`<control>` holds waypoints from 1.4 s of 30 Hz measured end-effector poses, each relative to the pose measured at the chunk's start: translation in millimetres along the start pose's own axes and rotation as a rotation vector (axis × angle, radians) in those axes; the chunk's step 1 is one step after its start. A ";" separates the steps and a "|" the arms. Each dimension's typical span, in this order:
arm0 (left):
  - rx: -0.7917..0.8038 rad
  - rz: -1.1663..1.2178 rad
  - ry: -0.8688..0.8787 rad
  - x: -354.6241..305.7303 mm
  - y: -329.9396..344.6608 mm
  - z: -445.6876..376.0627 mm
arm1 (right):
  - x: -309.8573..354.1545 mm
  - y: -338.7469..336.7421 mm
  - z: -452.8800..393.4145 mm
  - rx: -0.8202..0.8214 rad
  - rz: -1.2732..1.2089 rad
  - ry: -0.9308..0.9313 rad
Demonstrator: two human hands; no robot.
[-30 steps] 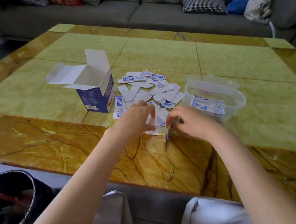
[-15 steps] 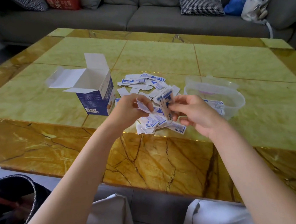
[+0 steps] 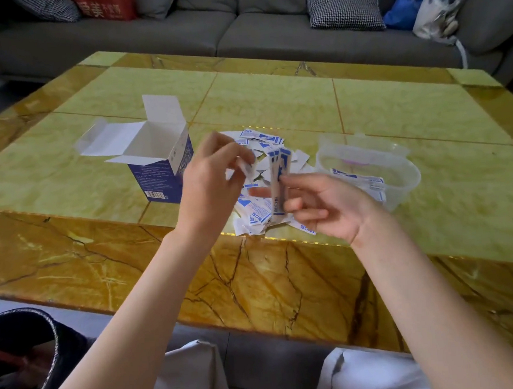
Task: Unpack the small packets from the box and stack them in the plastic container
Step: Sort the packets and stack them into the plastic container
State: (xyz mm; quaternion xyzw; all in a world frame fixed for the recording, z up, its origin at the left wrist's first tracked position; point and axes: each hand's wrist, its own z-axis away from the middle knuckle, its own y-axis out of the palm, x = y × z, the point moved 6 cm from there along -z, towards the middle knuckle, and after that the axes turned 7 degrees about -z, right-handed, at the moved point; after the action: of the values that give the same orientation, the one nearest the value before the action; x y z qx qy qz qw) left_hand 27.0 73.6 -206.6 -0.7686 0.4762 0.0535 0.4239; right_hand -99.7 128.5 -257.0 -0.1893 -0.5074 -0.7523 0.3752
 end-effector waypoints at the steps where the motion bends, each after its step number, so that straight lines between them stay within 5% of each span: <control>1: 0.029 -0.056 0.107 -6.8 4.6 2.5 | -4.1 4.5 -0.7 0.030 -0.057 0.032; 6: 0.156 -0.096 0.267 -16.2 16.7 7.4 | 2.0 -4.2 -11.1 -0.166 -0.056 -0.167; 10: 0.249 -0.016 0.109 5.9 19.0 7.3 | 19.6 -12.3 -7.1 -0.337 0.220 -0.373; 14: 0.730 -0.460 0.061 42.3 55.1 23.4 | 24.9 -12.6 -3.6 -0.469 0.768 -0.385; 16: 0.835 -0.521 0.042 46.9 62.3 28.8 | 24.0 -12.1 -5.5 -0.456 0.950 -0.376; 20: 0.755 -0.481 0.035 43.9 53.9 19.0 | 19.6 -10.1 -9.0 -0.374 1.260 -0.277; 25: 0.849 -0.437 0.077 32.0 57.2 25.5 | 5.6 0.3 -8.9 -0.164 1.606 -0.084; 31: 0.831 -0.388 -0.011 29.2 54.3 24.9 | -14.8 13.1 -17.0 -0.184 1.905 -0.127; 42: 0.624 -0.003 -0.242 33.7 28.0 10.5 | 25.2 1.4 -12.2 -0.394 1.248 -0.478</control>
State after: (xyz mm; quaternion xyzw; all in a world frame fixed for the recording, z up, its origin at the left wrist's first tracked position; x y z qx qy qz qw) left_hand 26.8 52.6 -246.5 -0.5907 0.4145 -0.0045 0.6923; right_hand -113.8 107.8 -244.4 -0.6705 -0.2262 -0.4118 0.5742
